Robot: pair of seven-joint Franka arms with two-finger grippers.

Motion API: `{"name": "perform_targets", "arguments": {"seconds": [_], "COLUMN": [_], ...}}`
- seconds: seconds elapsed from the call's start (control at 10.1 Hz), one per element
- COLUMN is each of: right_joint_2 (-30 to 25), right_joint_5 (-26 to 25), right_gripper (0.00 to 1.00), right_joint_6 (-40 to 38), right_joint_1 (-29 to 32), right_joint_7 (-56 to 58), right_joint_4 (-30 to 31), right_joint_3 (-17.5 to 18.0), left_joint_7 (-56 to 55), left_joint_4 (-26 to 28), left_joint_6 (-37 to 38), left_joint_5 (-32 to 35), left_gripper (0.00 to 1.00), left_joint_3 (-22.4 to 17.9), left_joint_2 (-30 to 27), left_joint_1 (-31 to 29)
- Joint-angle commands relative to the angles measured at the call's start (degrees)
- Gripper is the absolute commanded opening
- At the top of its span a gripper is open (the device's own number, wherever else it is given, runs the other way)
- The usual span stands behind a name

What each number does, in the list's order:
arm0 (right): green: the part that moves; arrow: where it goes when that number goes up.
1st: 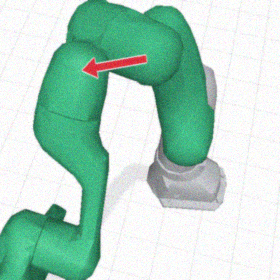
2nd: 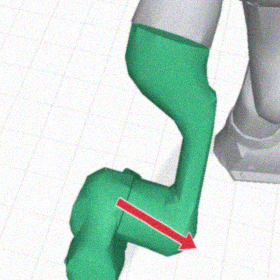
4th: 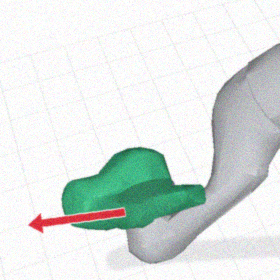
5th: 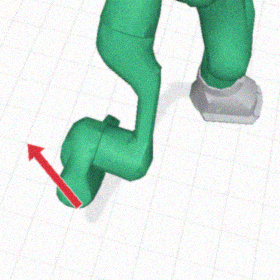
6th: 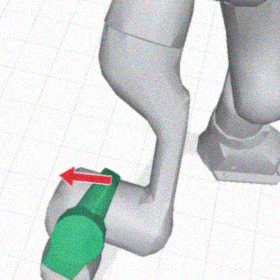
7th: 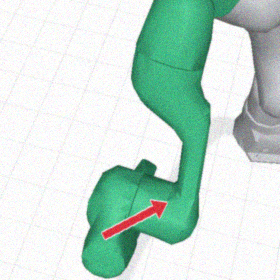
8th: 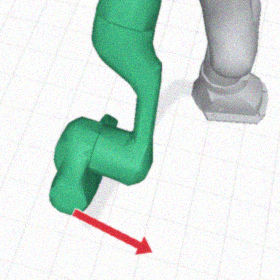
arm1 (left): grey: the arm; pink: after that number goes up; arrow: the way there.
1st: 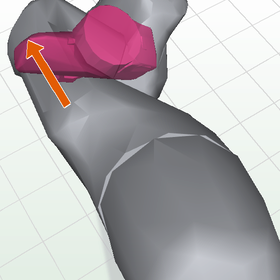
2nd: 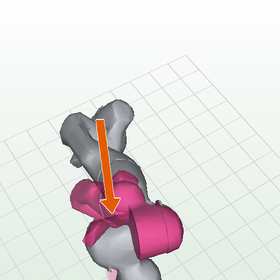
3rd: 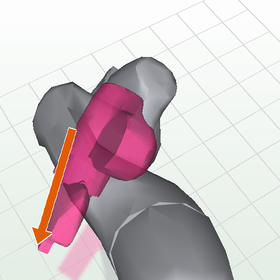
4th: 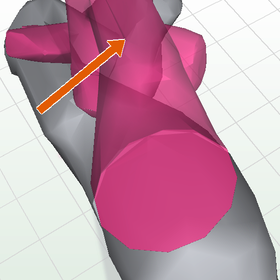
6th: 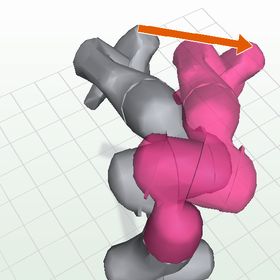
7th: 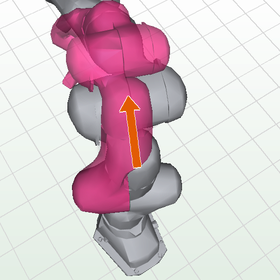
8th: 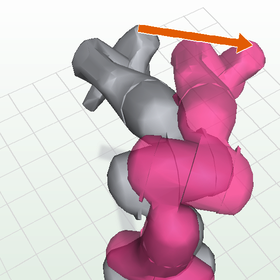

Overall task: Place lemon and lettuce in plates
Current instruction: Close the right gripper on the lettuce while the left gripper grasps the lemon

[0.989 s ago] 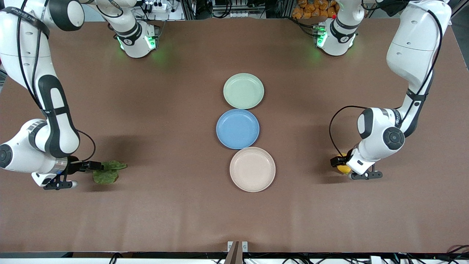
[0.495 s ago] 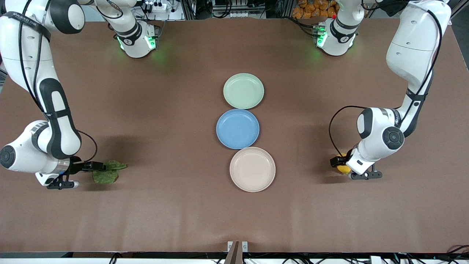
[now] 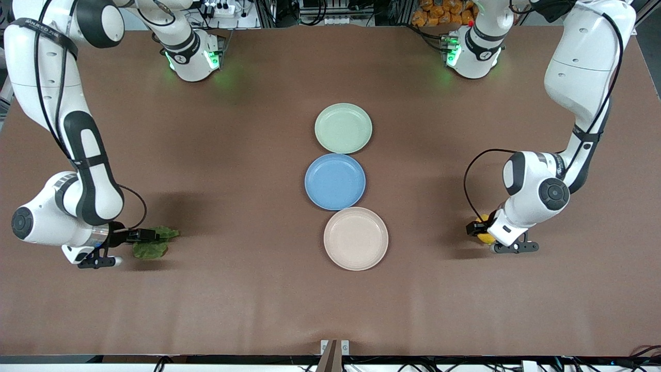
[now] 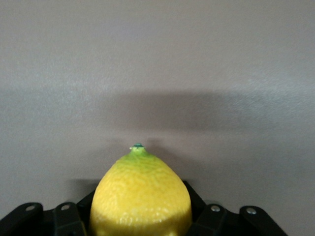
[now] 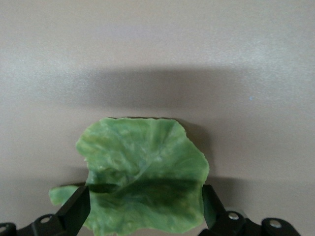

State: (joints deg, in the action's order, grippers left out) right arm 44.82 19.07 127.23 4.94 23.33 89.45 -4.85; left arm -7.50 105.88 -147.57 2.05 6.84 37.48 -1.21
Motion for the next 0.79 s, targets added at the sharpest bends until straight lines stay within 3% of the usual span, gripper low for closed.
{"name": "perform_targets", "arguments": {"seconds": [0.0,0.49,0.59,0.69], "right_joint_2": [-0.2,-0.5,-1.0,-1.2], "right_joint_5": [1.2,1.2,1.1,0.8], "right_gripper": [1.0,1.0,0.75,0.39], "right_joint_6": [7.6,8.8,8.6,8.5], "right_joint_1": [-2.2,-3.4,-3.4,-3.4], "right_joint_7": [0.7,-0.7,-0.6,-0.2], "right_joint_4": [4.7,5.8,5.8,5.8], "right_joint_3": [-0.1,-0.1,-0.2,-0.2], "left_joint_7": [0.9,0.3,0.2,0.2], "left_joint_4": [0.4,-1.1,-1.9,-2.9], "left_joint_6": [2.3,8.4,8.5,9.3], "left_joint_5": [0.9,0.4,0.1,0.1], "left_gripper": [0.23,0.23,0.23,0.23], "left_joint_3": [-0.1,-0.1,-0.1,0.0], "left_joint_2": [-3.2,-9.3,-10.0,-10.3], "left_joint_1": [0.2,3.3,4.4,5.6]}}
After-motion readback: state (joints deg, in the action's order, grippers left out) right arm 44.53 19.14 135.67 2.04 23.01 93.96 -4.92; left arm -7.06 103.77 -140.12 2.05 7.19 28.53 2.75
